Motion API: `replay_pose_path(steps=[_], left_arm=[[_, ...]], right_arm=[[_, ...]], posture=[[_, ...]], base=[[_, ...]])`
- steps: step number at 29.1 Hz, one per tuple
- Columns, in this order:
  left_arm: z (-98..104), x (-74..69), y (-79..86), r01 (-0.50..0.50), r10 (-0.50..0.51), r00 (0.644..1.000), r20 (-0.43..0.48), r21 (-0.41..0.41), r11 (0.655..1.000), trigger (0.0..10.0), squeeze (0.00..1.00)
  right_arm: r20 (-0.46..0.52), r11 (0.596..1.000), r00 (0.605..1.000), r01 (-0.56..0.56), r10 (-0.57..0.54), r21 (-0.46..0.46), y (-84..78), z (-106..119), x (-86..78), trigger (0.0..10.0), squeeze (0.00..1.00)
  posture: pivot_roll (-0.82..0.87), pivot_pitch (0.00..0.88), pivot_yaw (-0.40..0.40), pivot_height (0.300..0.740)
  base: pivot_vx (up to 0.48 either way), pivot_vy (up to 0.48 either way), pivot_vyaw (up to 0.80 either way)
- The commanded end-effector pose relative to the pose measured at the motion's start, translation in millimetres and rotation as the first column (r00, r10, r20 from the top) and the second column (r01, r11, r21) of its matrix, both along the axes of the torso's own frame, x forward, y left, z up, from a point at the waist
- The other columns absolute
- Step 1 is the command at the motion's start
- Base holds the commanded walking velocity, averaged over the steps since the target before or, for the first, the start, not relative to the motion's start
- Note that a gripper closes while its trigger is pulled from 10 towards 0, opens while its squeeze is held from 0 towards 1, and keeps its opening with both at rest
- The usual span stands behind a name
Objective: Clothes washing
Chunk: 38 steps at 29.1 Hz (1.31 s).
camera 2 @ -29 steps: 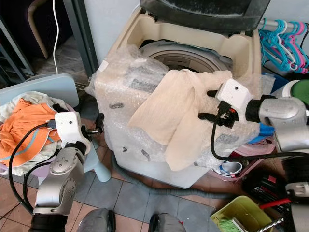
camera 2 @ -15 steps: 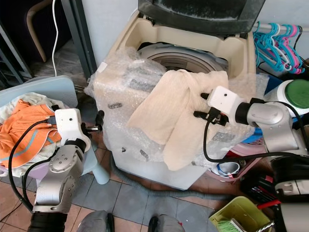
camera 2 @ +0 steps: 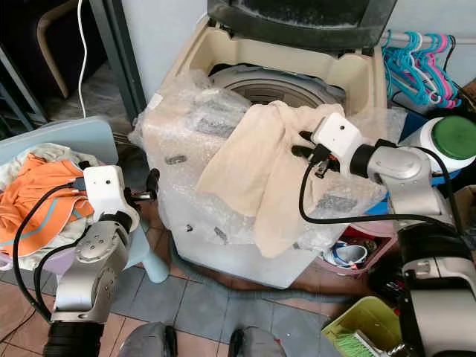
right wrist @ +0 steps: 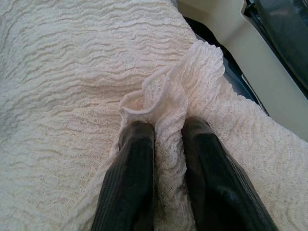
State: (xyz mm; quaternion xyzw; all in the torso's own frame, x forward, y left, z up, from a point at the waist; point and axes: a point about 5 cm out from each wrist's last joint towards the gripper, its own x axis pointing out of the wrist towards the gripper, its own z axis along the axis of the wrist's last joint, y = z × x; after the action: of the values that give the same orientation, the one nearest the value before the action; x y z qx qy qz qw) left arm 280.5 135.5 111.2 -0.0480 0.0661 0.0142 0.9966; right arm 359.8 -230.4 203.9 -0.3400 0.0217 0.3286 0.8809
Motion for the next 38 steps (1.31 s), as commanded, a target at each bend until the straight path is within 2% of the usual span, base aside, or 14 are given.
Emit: replay_pose_path(steps=[1, 8, 9, 11, 14, 17, 18, 20, 21, 23, 26, 31, 34, 38], left_arm=[[-1, -1.3, -5.8, 0.011, -0.011, 1.000, -0.009, -0.008, 1.000, 10.0, 0.00], [-4, -3.9, -5.0, 0.007, -0.007, 1.000, -0.017, -0.008, 1.000, 10.0, 0.00], [-3, -2.4, -5.5, 0.013, -0.013, 1.000, -0.016, -0.003, 1.000, 10.0, 0.00], [-3, -0.9, -6.2, 0.015, -0.015, 1.000, -0.013, -0.001, 1.000, 10.0, 0.00], [2, 2.9, -6.3, 0.004, -0.004, 1.000, 0.004, -0.001, 1.000, 10.0, 0.00], [2, 1.3, -2.9, -0.020, 0.020, 1.000, 0.006, 0.000, 1.000, 10.0, 0.00], [-1, -1.3, -1.9, -0.026, 0.026, 1.000, 0.000, 0.001, 1.000, 10.0, 0.00], [-3, -3.2, -2.0, -0.027, 0.027, 1.000, -0.005, 0.000, 1.000, 10.0, 0.00], [-4, -4.5, -2.8, -0.026, 0.026, 1.000, -0.010, 0.000, 1.000, 10.0, 0.00], [-6, -5.8, -5.6, -0.021, 0.021, 1.000, -0.017, -0.003, 1.000, 10.0, 0.00], [-6, -5.9, -9.7, -0.007, 0.007, 1.000, -0.020, -0.008, 1.000, 10.0, 0.00], [-7, -3.6, -10.8, 0.006, -0.006, 1.000, -0.023, -0.007, 1.000, 10.0, 0.00], [-4, 1.0, -11.0, 0.014, -0.014, 1.000, -0.013, -0.005, 1.000, 10.0, 0.00], [-4, 1.8, -9.8, 0.015, -0.015, 1.000, -0.011, -0.005, 1.000, 10.0, 0.00]], right_arm=[[0.050, 0.996, 0.995, 0.088, -0.089, 0.016, -2.3, 9, 10.3, 0.0, 0.00], [0.175, 0.975, 0.965, 0.173, -0.196, 0.138, 20.7, 42, 33.9, 0.0, 0.00], [0.331, 0.938, 0.887, 0.251, -0.321, 0.238, 33.4, 84, 47.6, 0.0, 0.00], [0.407, 0.916, 0.835, 0.255, -0.370, 0.310, 40.5, 109, 50.6, 0.0, 0.00], [0.582, 0.850, 0.682, 0.114, -0.443, 0.514, 62.4, 180, 42.7, 0.0, 0.00], [0.665, 0.846, 0.616, 0.004, -0.422, 0.533, 76.2, 207, 33.0, 0.0, 0.00], [0.667, 0.874, 0.641, 0.011, -0.379, 0.486, 84.2, 202, 36.0, 10.0, 0.00], [0.651, 0.902, 0.679, 0.038, -0.339, 0.430, 89.7, 192, 40.5, 10.0, 0.00], [0.597, 0.922, 0.740, 0.081, -0.310, 0.379, 91.1, 175, 47.1, 10.0, 1.00], [0.465, 0.940, 0.834, 0.170, -0.297, 0.296, 86.8, 136, 57.8, 10.0, 1.00], [0.350, 0.958, 0.897, 0.214, -0.269, 0.190, 73.1, 94, 60.5, 10.0, 1.00], [0.309, 0.969, 0.922, 0.191, -0.232, 0.159, 41.4, 72, 51.5, 10.0, 1.00], [0.234, 0.972, 0.970, 0.010, -0.067, 0.235, 27.0, 71, 35.2, 10.0, 1.00], [0.117, 0.976, 0.986, -0.139, 0.121, 0.164, 15.7, 54, 12.2, 10.0, 1.00]], posture=[[0.09, 0.109, -0.058, 0.740], [0.09, 0.108, -0.058, 0.740], [0.08, 0.103, -0.057, 0.740], [0.09, 0.101, -0.059, 0.740], [0.11, 0.096, -0.068, 0.740], [0.11, 0.095, -0.077, 0.740], [0.11, 0.094, -0.081, 0.740], [0.10, 0.095, -0.083, 0.740], [0.10, 0.095, -0.082, 0.740], [0.10, 0.096, -0.082, 0.740], [0.09, 0.098, -0.079, 0.740], [0.08, 0.097, -0.072, 0.740], [0.07, 0.091, -0.064, 0.740], [0.06, 0.085, -0.058, 0.740]], base=[[0.000, 0.000, 0.00], [0.000, 0.000, 0.00], [0.000, 0.000, 0.00], [0.000, 0.000, 0.00], [0.000, 0.000, 0.00], [0.000, 0.000, 0.00], [0.000, 0.000, 0.00], [0.000, 0.000, 0.00], [0.000, 0.000, 0.00], [0.000, 0.000, 0.00], [0.000, 0.000, 0.00], [0.000, 0.000, 0.00], [0.000, 0.000, 0.00], [0.000, 0.000, 0.00]])
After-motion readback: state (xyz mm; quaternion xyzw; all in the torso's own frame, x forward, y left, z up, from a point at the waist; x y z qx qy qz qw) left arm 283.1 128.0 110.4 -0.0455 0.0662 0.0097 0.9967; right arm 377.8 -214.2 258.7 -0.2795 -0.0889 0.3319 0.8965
